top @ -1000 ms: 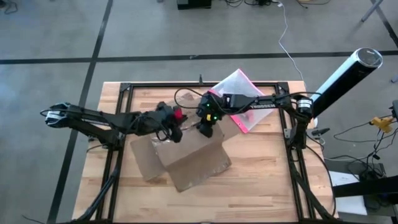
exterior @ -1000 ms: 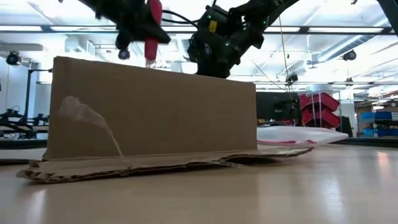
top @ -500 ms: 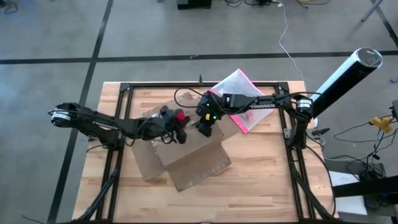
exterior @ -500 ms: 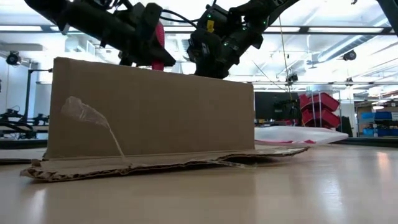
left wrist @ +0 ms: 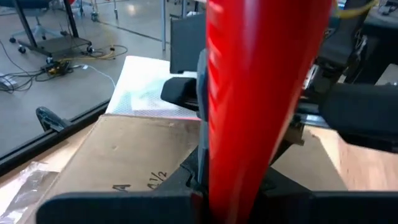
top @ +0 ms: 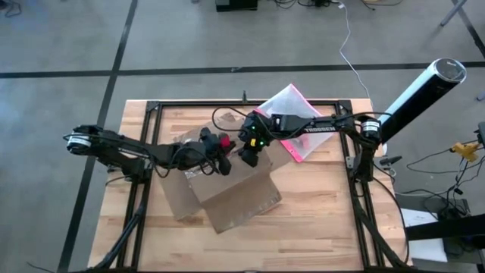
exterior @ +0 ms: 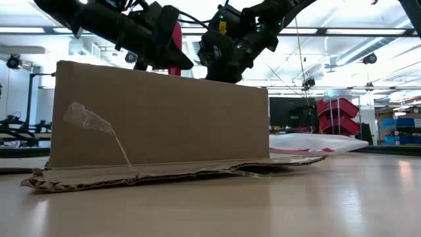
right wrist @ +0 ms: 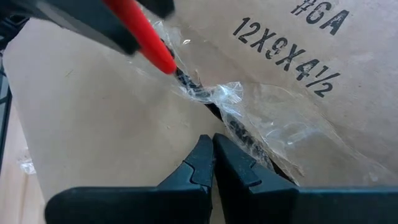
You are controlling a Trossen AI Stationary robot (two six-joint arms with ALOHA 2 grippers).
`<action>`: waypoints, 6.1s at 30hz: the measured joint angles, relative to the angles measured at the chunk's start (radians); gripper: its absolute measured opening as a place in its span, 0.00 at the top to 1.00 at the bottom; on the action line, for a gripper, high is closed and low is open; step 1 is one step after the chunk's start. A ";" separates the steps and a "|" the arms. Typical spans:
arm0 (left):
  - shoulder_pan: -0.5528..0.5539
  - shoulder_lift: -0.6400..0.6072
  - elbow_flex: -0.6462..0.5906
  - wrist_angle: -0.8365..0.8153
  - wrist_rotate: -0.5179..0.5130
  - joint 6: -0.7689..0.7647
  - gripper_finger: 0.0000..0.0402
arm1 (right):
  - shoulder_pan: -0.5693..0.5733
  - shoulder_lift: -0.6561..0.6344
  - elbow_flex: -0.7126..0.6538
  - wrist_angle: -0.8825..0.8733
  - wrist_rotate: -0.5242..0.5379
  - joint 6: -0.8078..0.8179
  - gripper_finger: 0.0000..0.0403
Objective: Unpack boxes
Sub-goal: Break down the cardboard box
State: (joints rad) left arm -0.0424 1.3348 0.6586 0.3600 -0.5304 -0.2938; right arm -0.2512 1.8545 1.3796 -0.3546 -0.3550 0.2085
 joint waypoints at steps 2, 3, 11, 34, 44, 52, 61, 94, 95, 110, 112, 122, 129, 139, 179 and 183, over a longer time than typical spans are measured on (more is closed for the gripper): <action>0.007 0.013 0.000 0.001 0.003 0.012 0.94 | 0.000 0.001 0.000 0.000 0.000 0.000 1.00; 0.013 0.020 0.000 0.008 0.004 0.020 0.94 | 0.000 0.003 0.000 0.000 -0.001 0.000 1.00; 0.038 0.031 0.000 0.062 0.025 0.086 0.94 | 0.000 0.012 0.002 0.000 -0.011 0.000 1.00; 0.039 0.021 0.015 0.077 0.109 0.068 0.94 | -0.005 0.012 0.002 -0.002 -0.003 -0.002 1.00; 0.040 0.022 0.013 0.003 0.107 0.068 0.94 | -0.005 0.012 0.001 -0.002 -0.001 -0.001 1.00; 0.040 0.022 0.002 -0.065 0.155 0.075 0.94 | -0.005 0.012 0.001 -0.003 0.000 -0.002 1.00; 0.037 -0.016 0.001 -0.081 0.198 -0.001 0.94 | -0.006 0.012 0.001 -0.007 0.009 0.000 1.00; 0.039 -0.090 0.047 -0.181 0.076 -0.019 0.94 | -0.064 0.012 0.000 -0.006 0.042 0.024 1.00; 0.039 -0.079 0.047 -0.169 0.077 -0.014 0.94 | -0.064 0.012 0.000 -0.006 0.042 0.024 1.00; 0.041 0.015 0.046 -0.136 0.084 0.004 0.94 | -0.064 0.013 0.000 -0.008 0.040 0.021 1.00; 0.043 0.013 0.046 -0.130 0.085 0.005 0.94 | -0.064 0.013 0.000 -0.007 0.040 0.019 1.00; 0.044 -0.001 0.046 -0.132 0.087 0.023 0.94 | -0.064 0.013 0.000 -0.007 0.037 0.022 1.00; 0.045 -0.011 0.046 -0.152 0.088 0.038 0.94 | -0.064 0.013 0.000 -0.007 0.036 0.023 1.00; 0.045 -0.013 0.044 -0.213 0.121 0.015 0.94 | -0.063 0.013 0.000 -0.007 0.037 0.020 1.00; 0.006 -0.107 0.050 -0.313 0.211 -0.164 0.94 | -0.079 0.013 -0.002 -0.006 0.045 0.027 1.00; 0.013 -0.107 0.050 -0.356 0.211 -0.128 0.94 | -0.079 0.013 -0.002 -0.026 0.038 0.027 1.00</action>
State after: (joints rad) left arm -0.0293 1.2280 0.7086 0.0043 -0.3195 -0.4217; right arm -0.3305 1.8671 1.3781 -0.3801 -0.3171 0.2356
